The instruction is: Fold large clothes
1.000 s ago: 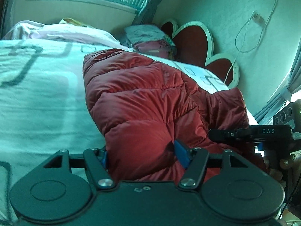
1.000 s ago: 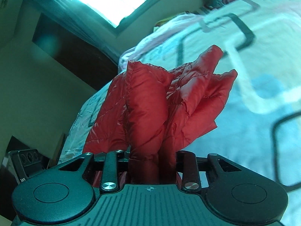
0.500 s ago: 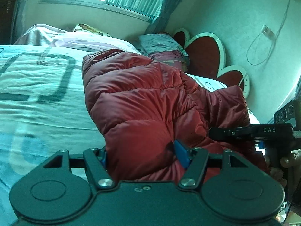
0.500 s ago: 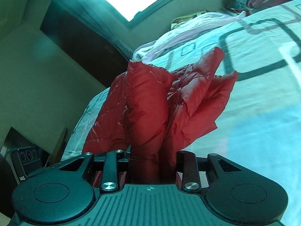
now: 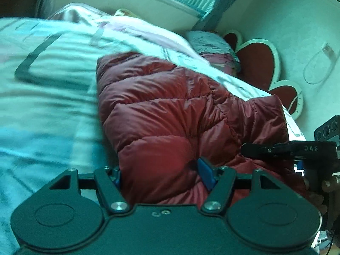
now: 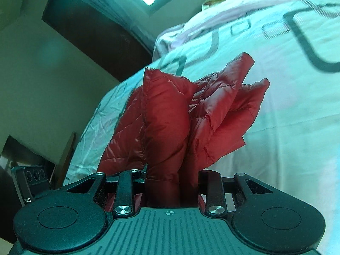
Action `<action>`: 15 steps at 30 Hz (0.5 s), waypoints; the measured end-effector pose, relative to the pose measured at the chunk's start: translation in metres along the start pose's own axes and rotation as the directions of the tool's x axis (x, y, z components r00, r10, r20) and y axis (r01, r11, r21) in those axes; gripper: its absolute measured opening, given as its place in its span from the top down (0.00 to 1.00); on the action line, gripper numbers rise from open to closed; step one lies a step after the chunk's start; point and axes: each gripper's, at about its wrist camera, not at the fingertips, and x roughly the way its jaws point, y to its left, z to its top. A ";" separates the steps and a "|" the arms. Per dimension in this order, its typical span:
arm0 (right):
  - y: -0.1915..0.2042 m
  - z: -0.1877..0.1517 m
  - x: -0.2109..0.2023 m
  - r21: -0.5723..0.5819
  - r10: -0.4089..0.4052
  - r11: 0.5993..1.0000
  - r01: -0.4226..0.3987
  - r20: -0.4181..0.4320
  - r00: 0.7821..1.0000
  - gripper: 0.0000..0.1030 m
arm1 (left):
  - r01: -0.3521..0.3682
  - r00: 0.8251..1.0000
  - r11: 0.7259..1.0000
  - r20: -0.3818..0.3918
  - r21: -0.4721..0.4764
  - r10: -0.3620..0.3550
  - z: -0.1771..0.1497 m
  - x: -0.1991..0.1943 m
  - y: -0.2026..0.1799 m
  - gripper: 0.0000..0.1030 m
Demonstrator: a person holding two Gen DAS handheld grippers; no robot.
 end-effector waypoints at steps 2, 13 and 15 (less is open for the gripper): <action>-0.008 -0.003 0.012 0.024 -0.005 1.000 0.005 -0.015 1.000 0.70 | 0.015 1.000 1.000 0.002 -0.025 -0.015 -0.003 0.002 0.012 0.35; 0.001 0.001 -0.052 -0.055 -0.135 0.988 0.144 0.152 0.979 0.61 | -0.019 0.988 1.000 0.151 -0.021 0.022 0.005 -0.046 0.029 0.36; 0.016 0.006 -0.062 -0.147 -0.138 0.975 0.169 0.197 0.971 0.78 | 0.031 0.982 0.999 0.186 -0.015 -0.028 0.017 -0.050 0.027 0.38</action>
